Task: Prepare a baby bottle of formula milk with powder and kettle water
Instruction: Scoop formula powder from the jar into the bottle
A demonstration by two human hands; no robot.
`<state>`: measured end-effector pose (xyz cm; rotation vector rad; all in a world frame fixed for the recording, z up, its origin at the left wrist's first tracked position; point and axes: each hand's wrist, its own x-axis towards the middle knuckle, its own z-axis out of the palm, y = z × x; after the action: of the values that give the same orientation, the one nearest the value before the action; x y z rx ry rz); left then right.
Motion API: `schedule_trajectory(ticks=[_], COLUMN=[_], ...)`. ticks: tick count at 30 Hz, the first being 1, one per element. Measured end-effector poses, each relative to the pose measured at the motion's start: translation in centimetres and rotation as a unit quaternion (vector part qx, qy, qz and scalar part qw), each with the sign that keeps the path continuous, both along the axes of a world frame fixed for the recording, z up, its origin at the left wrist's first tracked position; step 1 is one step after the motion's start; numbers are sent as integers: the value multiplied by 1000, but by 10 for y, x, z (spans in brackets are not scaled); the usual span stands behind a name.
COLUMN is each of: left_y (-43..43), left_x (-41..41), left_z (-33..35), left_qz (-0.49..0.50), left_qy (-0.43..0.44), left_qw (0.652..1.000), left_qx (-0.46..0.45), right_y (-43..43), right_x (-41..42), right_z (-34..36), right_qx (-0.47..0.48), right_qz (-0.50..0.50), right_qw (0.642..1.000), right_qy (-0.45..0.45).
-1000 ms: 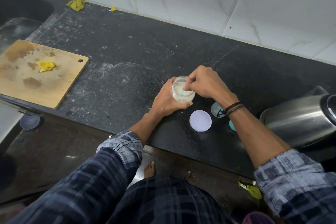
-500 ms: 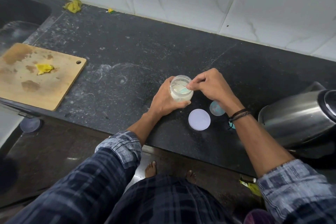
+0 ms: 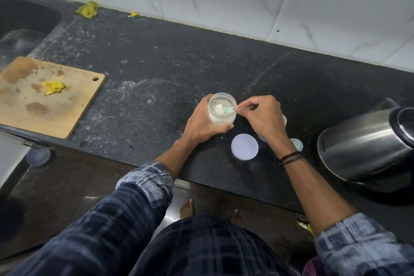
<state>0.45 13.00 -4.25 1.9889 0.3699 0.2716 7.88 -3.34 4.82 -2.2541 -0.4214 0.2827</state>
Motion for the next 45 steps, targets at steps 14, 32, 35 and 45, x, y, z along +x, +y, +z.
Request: schedule_trajectory(ticks=[14, 32, 35, 45], left_y=[-1, 0, -1, 2], left_x=[0, 1, 1, 3], left_z=[2, 0, -1, -2], left_qz=[3, 0, 0, -14], left_qy=[-3, -5, -7, 0], left_qw=[1000, 1000, 1000, 1000], left_qx=[8, 16, 20, 24], right_y=[-3, -2, -2, -5], right_x=[-10, -13, -12, -12], right_z=[-7, -6, -7, -3], right_qx=[10, 43, 63, 151], right_qz=[-9, -44, -58, -124], right_qw=[999, 998, 996, 966], right_qy=[-44, -13, 29, 169])
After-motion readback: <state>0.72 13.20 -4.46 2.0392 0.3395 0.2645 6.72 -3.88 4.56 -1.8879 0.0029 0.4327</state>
